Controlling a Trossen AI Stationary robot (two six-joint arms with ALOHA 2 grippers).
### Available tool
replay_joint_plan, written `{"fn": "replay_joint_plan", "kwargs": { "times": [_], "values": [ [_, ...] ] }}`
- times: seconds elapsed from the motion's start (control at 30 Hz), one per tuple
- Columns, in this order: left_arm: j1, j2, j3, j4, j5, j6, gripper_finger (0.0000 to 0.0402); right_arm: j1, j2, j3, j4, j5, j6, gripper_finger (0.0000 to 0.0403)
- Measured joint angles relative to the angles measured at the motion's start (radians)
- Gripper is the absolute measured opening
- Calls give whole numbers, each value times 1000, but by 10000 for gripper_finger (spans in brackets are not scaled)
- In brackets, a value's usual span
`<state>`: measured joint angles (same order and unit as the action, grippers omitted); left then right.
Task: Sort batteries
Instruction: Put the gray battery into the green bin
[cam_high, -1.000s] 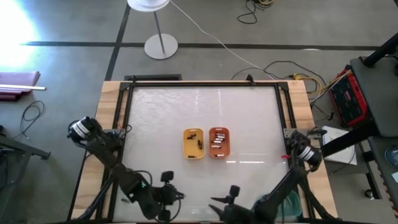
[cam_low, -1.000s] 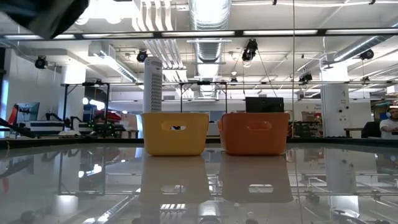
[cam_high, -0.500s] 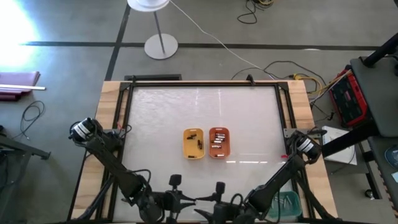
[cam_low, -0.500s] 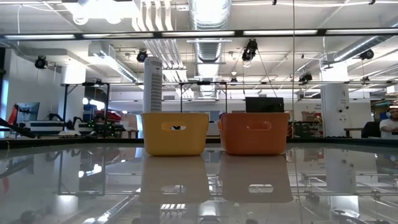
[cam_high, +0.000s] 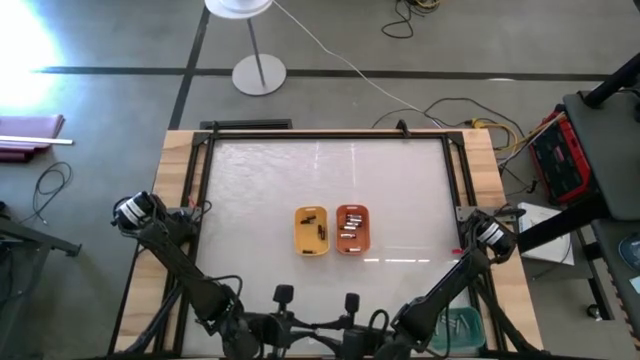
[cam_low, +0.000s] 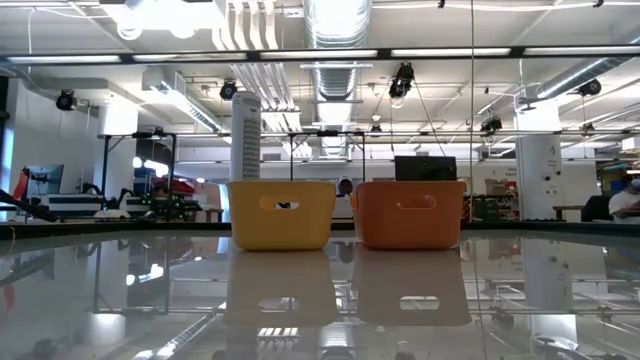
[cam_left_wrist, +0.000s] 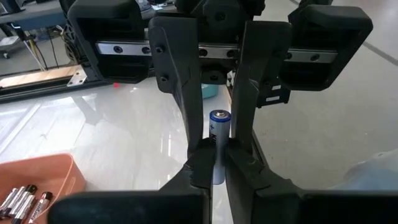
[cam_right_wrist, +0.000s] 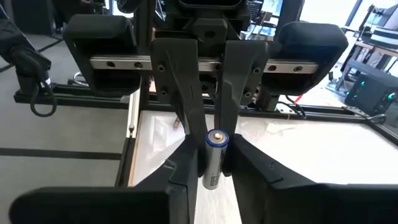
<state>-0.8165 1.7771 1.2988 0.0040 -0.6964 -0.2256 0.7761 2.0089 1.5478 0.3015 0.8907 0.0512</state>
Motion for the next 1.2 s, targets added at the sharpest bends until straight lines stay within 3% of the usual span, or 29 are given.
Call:
{"fn": "replay_joint_plan", "kwargs": {
  "times": [0.4, 0.73, 1.03, 1.2],
  "values": [
    [0, 0, -3, -2, -1, 4, 5, -4, 2, -1, 19, -1, 0, 64],
    [3, 5, -7, -8, -1, 8, 7, -5, 0, 3, 94, -1, 1, 126],
    [1, 5, -6, 1, -2, 9, 7, -3, 0, 2, 95, -1, -26, 66],
    [-1, 5, -6, 4, -2, 9, 7, -3, 0, 2, 94, -1, -45, 59]
  ]
}}
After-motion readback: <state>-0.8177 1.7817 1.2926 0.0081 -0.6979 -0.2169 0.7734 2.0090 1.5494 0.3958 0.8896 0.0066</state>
